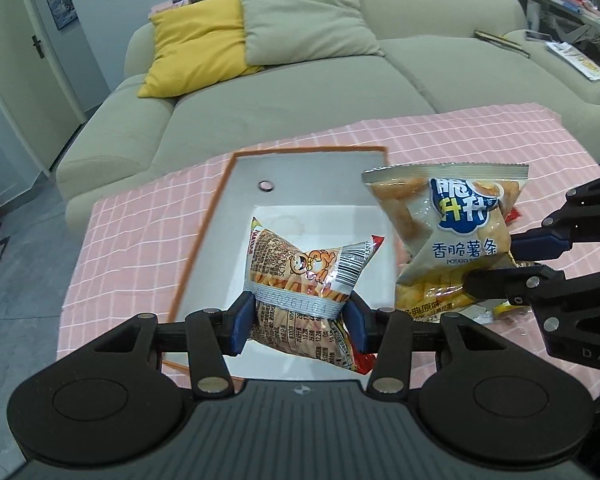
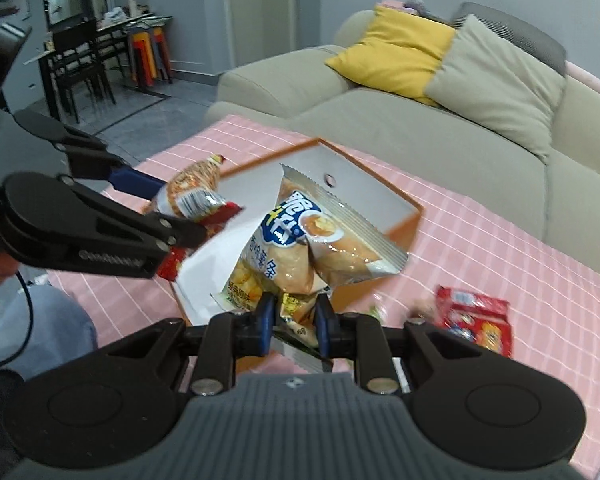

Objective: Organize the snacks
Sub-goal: 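Carry both bags over the shoebox and open both tools to drop them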

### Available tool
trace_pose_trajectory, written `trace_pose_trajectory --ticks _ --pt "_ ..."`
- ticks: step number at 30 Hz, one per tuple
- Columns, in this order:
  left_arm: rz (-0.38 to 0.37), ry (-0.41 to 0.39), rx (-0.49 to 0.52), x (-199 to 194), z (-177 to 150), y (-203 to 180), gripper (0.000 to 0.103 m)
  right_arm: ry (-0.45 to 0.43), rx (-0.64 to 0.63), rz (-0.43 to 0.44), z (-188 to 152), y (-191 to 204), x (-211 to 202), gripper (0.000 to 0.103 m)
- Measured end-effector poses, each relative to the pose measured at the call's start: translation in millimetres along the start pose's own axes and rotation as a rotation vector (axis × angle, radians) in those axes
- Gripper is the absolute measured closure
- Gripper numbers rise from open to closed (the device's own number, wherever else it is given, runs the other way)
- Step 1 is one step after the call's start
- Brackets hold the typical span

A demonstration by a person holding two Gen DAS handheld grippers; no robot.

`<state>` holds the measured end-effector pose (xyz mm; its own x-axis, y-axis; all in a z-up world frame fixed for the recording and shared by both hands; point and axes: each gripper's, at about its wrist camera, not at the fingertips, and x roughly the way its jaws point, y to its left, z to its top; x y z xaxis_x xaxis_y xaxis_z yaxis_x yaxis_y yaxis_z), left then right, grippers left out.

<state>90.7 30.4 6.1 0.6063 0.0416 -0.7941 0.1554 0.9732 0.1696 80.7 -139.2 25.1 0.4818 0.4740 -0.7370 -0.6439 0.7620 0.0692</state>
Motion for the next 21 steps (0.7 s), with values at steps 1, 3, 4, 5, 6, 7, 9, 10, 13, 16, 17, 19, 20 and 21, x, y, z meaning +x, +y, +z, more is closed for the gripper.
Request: trace_pose_trajectory --ticks 1,3,4,5,6,7,9,10,13,16,17,19,20,21 --pt "0.005 0.007 0.003 3.4 0.5 4.0 0.049 0.003 -0.005 0.01 4.4 3.0 4.6 0.085" --pt "0.016 0.026 0.009 11.1 1.8 12.0 0.049 0.014 -0.018 0.029 13.5 9.3 15.6 0.085" --pt "0.022 0.036 0.013 15.2 2.7 15.8 0.049 0.021 -0.025 0.034 17.4 12.5 19.8 0.085" --pt "0.027 0.044 0.021 19.8 3.8 19.0 0.049 0.028 -0.032 0.039 21.6 14.7 25.2 0.085" --pt "0.031 0.052 0.029 24.3 4.9 22.0 0.049 0.036 -0.04 0.043 25.0 14.8 31.5 0.085" --pt "0.032 0.061 0.036 28.9 5.7 24.7 0.049 0.046 -0.051 0.043 28.7 16.9 38.2 0.085" --pt "0.03 0.082 0.054 38.0 6.5 29.5 0.049 0.064 -0.072 0.042 33.4 19.9 49.3 0.085" --pt "0.029 0.095 0.065 42.8 6.8 31.1 0.049 0.075 -0.082 0.042 36.5 21.8 56.4 0.086" --pt "0.028 0.14 0.099 57.1 5.8 36.4 0.049 0.116 -0.108 0.05 43.8 23.8 78.7 0.086" --pt "0.032 0.192 0.122 73.6 2.5 43.0 0.049 0.168 -0.143 0.056 46.8 28.5 102.7 0.086" --pt "0.036 0.208 0.133 78.6 1.1 44.0 0.049 0.188 -0.153 0.06 47.2 30.2 111.1 0.086" --pt "0.037 0.245 0.161 89.0 -1.9 44.7 0.048 0.221 -0.177 0.063 45.2 34.1 124.0 0.086" --pt "0.035 0.262 0.172 93.7 -2.9 45.1 0.048 0.236 -0.191 0.063 44.6 36.6 130.4 0.086" --pt "0.032 0.278 0.182 97.0 -5.2 44.8 0.048 0.247 -0.206 0.066 42.6 38.7 134.2 0.086"
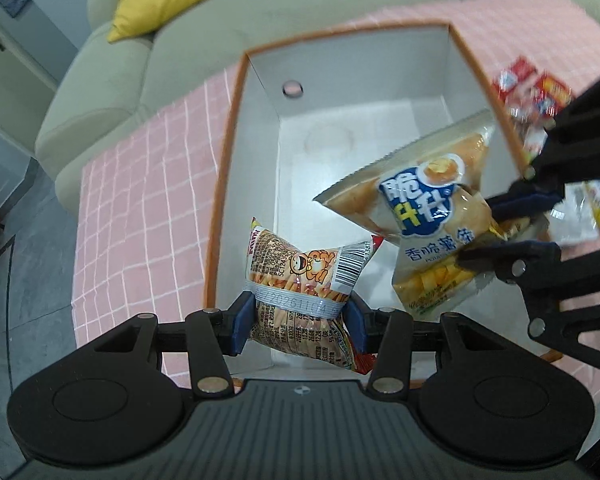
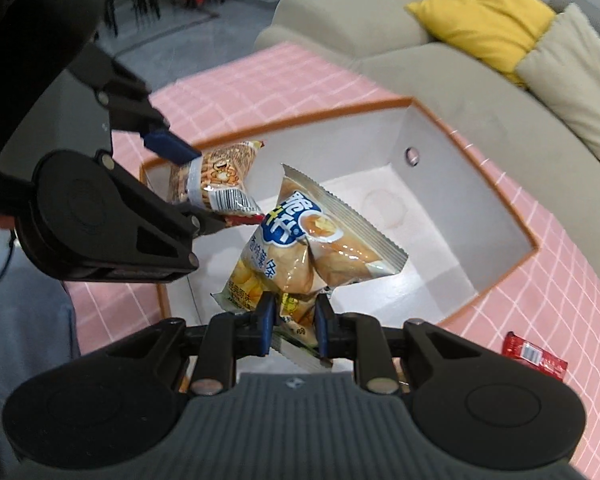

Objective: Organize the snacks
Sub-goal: 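Carry both bags over the shoebox and open both tools to drop them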

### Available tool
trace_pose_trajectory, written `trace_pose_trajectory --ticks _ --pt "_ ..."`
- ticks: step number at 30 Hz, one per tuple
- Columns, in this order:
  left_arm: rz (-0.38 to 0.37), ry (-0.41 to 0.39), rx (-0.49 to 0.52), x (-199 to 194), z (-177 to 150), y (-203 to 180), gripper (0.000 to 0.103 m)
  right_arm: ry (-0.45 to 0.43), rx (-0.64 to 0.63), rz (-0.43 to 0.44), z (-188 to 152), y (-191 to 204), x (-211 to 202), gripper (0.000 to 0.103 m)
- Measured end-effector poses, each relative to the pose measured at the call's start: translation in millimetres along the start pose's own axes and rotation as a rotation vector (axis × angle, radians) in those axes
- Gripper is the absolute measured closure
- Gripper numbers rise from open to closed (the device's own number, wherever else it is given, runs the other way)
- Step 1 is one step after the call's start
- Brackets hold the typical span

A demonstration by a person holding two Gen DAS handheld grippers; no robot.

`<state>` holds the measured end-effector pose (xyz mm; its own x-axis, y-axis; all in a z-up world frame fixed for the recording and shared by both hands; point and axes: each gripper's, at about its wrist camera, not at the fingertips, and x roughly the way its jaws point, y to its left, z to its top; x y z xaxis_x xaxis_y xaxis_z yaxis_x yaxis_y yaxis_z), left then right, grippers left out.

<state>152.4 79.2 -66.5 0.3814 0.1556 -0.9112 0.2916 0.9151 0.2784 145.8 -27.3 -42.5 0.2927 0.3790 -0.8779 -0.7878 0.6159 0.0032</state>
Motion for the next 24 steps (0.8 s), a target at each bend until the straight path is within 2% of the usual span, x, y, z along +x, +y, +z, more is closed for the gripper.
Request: trace_pose_trajectory --ticks 6,14,19,24 --pt "-0.03 0.051 0.015 11.6 -1.1 7.1 0.048 0.064 -0.058 0.023 8.1 1.6 30.7 0.086" --pt "-0.048 0.104 0.023 21.7 3.9 7.9 0.048 0.135 -0.067 0.068 13.6 -5.0 58.9 0.086" --pt "-0.035 0.124 0.013 26.6 4.5 9.9 0.051 0.136 -0.075 0.082 23.1 -4.0 66.4 0.086" --pt "0.017 0.128 -0.015 23.6 0.9 17.2 0.052 0.132 -0.085 0.088 29.8 1.1 73.6 0.086"
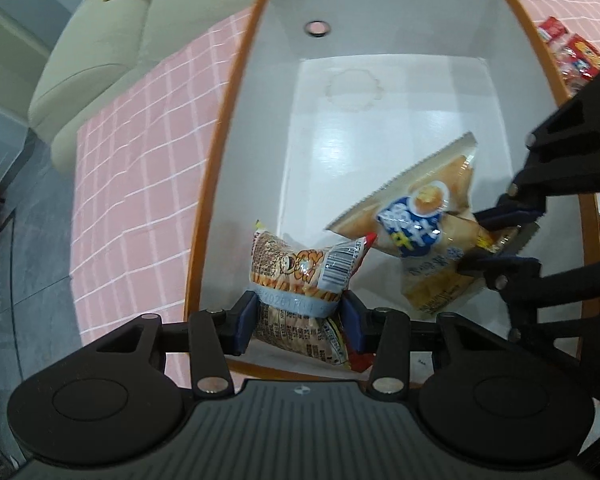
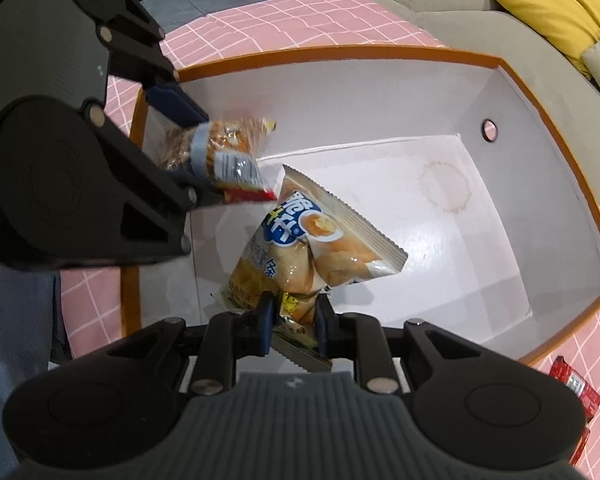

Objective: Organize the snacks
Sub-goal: 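Carry both bags over the shoebox and open both tools to drop them, then withdraw both tools from the box back toward the remaining snacks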

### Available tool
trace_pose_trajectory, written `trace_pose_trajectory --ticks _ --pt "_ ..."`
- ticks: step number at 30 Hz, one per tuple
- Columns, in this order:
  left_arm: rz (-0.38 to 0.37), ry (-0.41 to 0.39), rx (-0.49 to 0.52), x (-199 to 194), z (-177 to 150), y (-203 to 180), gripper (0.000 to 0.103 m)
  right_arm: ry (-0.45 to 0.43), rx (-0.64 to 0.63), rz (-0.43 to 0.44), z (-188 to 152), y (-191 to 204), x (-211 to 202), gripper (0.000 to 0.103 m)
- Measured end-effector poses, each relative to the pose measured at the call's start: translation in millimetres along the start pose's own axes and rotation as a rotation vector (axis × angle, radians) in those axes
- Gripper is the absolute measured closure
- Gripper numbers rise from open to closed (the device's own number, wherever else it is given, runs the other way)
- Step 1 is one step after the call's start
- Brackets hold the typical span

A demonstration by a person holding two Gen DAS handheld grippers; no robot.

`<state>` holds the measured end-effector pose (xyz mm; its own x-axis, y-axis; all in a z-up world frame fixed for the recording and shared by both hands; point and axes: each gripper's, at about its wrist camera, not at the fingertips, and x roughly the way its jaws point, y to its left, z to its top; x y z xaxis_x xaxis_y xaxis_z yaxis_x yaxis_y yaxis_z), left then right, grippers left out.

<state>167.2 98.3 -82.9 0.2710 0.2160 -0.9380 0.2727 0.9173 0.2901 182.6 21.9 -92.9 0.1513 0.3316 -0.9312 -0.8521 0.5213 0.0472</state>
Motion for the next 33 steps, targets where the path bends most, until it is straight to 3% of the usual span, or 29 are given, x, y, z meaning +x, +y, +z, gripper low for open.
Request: trace_pose_trajectory --ticks 10,14,17,23,33 --pt "-0.018 -0.011 -0.022 -0.2 -1.1 4.8 0.047 0.052 0.004 0.002 -1.5 -3.4 12.3 0.082" --pt "-0.014 -0.018 -0.015 -1.9 -1.8 6.2 0.044 0.042 0.019 -0.017 -2.5 -3.1 9.6 0.065" --pt "-0.016 -0.031 -0.01 -7.5 -2.8 3.4 0.039 0.03 0.028 -0.031 -2.5 -3.3 4.0 0.06" --pt "-0.024 -0.089 -0.03 -28.9 -8.2 -1.2 0.036 -0.016 0.049 -0.071 -2.8 -1.6 -20.4 0.042" --pt "-0.015 -0.234 -0.117 -84.6 -24.2 -10.7 0.036 -0.138 0.128 -0.116 -32.4 1.2 -80.1 0.039"
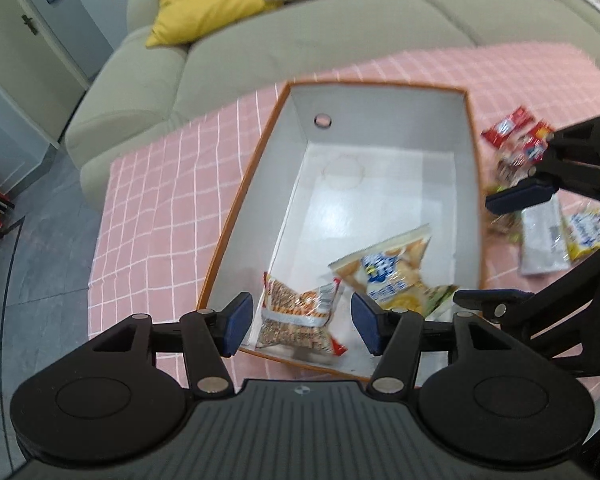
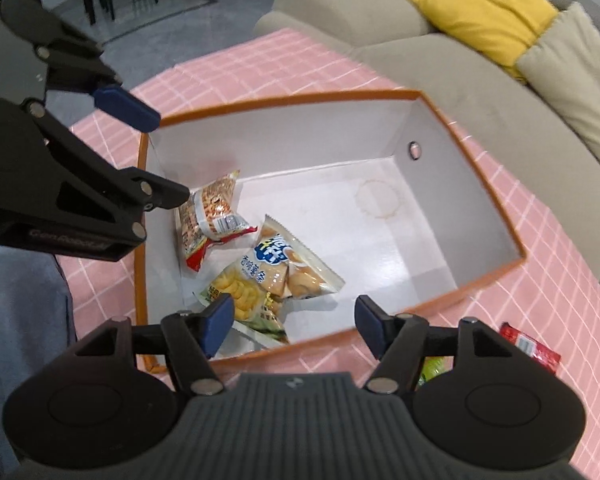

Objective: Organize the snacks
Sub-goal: 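Withdraw both tools from the box back toward the remaining snacks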

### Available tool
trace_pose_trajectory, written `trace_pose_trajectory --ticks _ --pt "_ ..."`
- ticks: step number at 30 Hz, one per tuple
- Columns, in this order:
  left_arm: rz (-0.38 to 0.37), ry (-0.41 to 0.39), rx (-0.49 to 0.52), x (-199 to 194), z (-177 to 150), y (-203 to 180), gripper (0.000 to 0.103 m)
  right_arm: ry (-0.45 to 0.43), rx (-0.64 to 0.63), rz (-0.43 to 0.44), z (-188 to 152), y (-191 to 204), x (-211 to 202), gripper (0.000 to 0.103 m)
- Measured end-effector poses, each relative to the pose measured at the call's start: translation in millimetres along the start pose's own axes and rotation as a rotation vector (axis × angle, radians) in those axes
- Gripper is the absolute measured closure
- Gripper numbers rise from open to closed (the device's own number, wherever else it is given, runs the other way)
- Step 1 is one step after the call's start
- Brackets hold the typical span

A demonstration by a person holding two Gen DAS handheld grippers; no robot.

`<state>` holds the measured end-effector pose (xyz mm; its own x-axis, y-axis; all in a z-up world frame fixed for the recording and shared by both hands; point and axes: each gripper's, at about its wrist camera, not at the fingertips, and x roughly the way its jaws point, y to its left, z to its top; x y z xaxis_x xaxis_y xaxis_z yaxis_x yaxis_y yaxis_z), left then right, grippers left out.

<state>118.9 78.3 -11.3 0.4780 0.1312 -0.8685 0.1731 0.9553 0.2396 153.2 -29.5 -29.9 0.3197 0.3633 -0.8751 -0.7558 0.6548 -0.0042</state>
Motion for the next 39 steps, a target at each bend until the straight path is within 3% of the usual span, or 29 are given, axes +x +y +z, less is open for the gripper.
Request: trace_pose_trajectory --ticks 9,19,31,39 --pt "0.019 -0.12 -0.08 -41.6 -8.8 -29.5 0.036 -0.113 0.066 -0.032 -28.4 -3.7 -47.9 0.039" --pt "-0.035 -0.197 -0.17 -64.8 -24.2 -56.0 0.036 -0.219 0.186 -0.125 -71.9 -10.1 -89.6 0.035" --pt "-0.178 -0.227 -0.203 -59.5 -41.7 -103.4 0.036 -0.231 0.333 -0.219 -142.3 -23.5 -92.8 0.035" --pt "-0.246 -0.173 -0.156 -32.9 -50.0 -134.9 0.036 -0.144 0.41 -0.24 -188.7 -35.9 -70.4 0.036"
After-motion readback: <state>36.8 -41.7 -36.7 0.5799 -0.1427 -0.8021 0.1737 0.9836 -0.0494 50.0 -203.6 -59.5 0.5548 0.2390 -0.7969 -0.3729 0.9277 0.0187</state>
